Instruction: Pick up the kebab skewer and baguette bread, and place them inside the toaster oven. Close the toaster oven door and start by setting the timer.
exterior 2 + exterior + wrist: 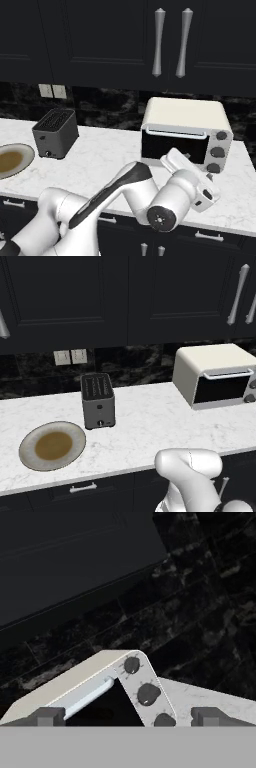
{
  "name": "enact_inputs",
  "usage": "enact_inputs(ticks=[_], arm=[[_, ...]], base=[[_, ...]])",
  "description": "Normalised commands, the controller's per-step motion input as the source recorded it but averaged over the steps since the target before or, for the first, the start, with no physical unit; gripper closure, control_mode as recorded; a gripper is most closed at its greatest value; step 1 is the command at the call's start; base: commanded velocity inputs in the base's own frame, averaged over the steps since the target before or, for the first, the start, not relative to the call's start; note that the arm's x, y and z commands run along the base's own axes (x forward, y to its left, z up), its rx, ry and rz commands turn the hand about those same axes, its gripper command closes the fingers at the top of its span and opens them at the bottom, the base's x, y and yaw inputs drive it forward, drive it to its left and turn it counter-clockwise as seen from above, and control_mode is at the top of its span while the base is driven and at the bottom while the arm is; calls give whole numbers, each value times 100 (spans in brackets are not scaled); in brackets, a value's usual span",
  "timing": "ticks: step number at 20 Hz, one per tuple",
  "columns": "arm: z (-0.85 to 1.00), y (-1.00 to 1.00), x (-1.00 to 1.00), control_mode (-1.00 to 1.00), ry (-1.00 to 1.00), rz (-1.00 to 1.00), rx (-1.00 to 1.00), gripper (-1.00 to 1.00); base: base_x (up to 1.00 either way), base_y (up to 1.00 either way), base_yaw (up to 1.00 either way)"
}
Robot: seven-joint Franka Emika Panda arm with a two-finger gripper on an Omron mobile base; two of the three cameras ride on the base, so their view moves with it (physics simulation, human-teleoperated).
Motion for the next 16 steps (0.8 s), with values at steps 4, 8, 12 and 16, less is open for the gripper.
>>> enact_inputs(ticks=[4,8,12,16], arm=[[0,4,0,-100,0,0,-2,-100],[0,-7,0,-100,3,4,-1,-100],[0,-27,0,-100,7,17,0,-100],[0,-5,0,-100,8,18,-3,-100]], base=[[0,0,0],[0,0,0],[0,0,0],[0,0,0]])
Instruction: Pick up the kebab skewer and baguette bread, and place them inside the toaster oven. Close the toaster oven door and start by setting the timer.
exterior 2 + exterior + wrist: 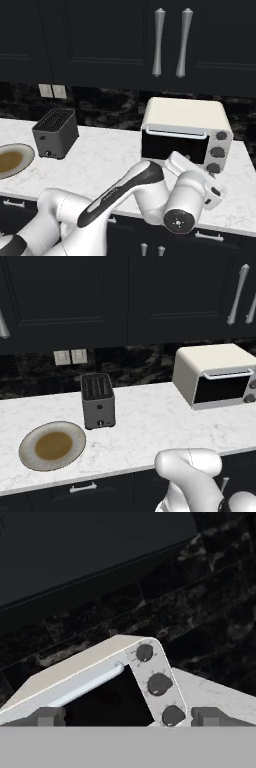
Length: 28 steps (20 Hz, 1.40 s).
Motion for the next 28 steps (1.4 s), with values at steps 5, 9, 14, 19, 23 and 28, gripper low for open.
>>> enact_inputs(ticks=[5,9,14,19,23,28], arm=[[0,-8,3,-100,9,18,-4,-100],[-2,-19,3,-100,7,21,-1,-100],[-1,-9,15,-100,3,19,0,-100],[0,-37,14,-100,0,15,0,-100],[0,-52,4,-100,0,10,0,-100],[0,-46,0,-100,0,2,0,-100]], base=[[0,0,0],[0,0,0],[0,0,0],[0,0,0],[0,0,0],[0,0,0]])
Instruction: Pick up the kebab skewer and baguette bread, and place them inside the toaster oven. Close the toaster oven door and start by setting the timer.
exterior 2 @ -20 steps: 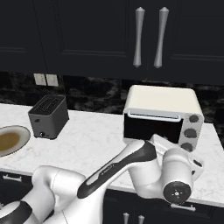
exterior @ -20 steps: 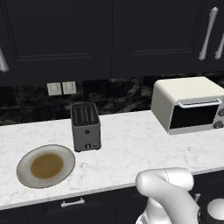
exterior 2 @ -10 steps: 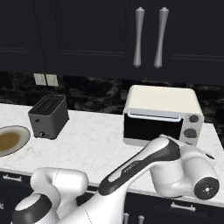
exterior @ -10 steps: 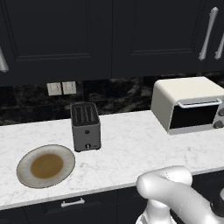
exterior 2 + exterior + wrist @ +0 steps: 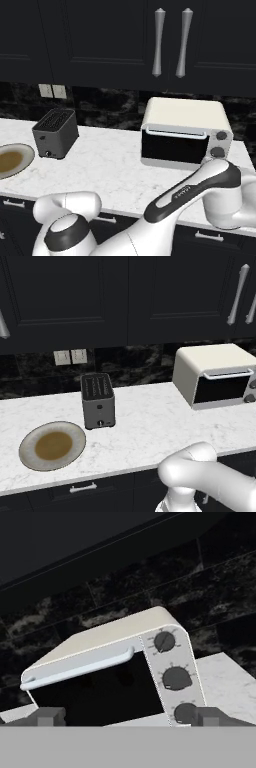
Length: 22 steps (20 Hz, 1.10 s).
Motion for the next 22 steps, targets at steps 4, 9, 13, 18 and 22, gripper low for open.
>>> enact_inputs(ticks=[4,9,13,18,22], arm=[[-4,-19,4,-100,0,0,0,-100],[-21,-1,12,-100,0,0,0,-100],[-5,-2,27,-100,0,0,0,-100],[-4,-2,30,-100,0,0,0,-100],[-14,0,20,-100,-4,-3,0,-100]], base=[[0,0,0],[0,0,0],[0,0,0],[0,0,0],[0,0,0]])
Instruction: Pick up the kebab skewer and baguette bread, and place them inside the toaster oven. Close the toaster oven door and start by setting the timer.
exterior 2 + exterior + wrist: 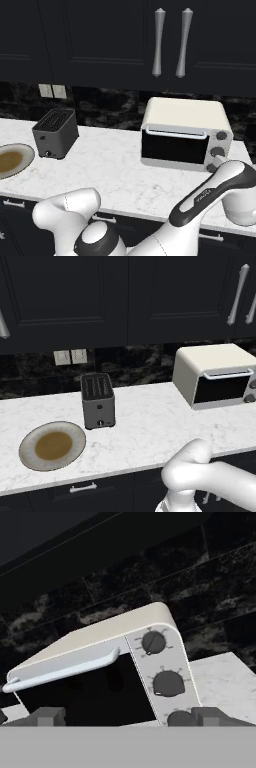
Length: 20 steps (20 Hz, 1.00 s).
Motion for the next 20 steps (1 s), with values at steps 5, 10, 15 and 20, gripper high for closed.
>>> enact_inputs(ticks=[5,10,15,20], arm=[[-7,0,19,-100,-5,-7,0,-100],[-23,0,5,-100,-10,-13,0,-100],[-22,1,0,-100,-8,-12,-1,-100],[-21,5,-1,-100,-2,-4,-3,-100]], base=[[0,0,0],[0,0,0],[0,0,0],[0,0,0]])
